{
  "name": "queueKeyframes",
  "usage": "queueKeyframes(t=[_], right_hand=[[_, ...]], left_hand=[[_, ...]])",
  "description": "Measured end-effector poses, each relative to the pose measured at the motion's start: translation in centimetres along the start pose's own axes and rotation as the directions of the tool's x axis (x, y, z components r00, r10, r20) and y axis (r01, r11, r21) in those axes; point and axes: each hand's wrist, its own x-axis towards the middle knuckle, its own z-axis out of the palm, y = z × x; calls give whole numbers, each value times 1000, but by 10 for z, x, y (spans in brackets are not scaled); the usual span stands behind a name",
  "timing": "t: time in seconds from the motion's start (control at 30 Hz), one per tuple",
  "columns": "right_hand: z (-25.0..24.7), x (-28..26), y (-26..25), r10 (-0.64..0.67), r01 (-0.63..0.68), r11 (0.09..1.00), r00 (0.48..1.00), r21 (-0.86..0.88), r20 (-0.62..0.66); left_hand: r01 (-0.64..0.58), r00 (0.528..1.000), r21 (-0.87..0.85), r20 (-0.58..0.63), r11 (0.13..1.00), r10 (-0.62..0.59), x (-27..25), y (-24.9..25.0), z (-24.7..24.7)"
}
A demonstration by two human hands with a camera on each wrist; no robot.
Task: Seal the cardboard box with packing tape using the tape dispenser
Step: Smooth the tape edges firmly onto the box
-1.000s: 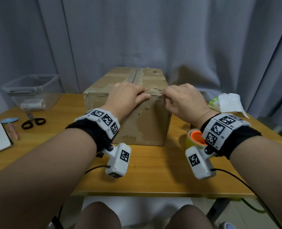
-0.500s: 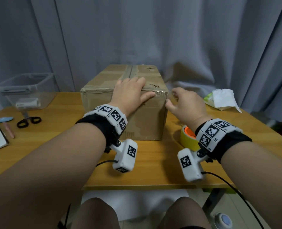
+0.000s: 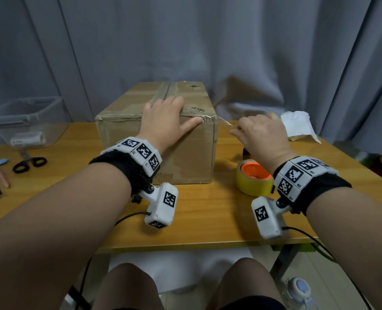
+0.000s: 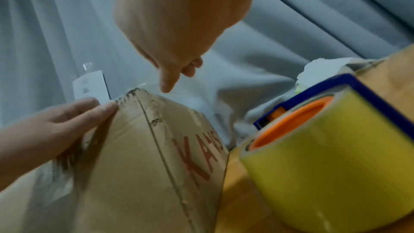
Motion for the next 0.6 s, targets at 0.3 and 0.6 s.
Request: queueKeyframes(t=[0.3, 0.6], right_hand=[[6, -19, 8, 165, -174, 985, 948, 9, 272], [-2, 10, -25, 207, -258, 943, 950, 212, 234]], left_hand=[[6, 1000, 1, -2, 1000, -6, 0, 2, 0], [-212, 958, -156, 163, 965, 237, 13, 2, -12]])
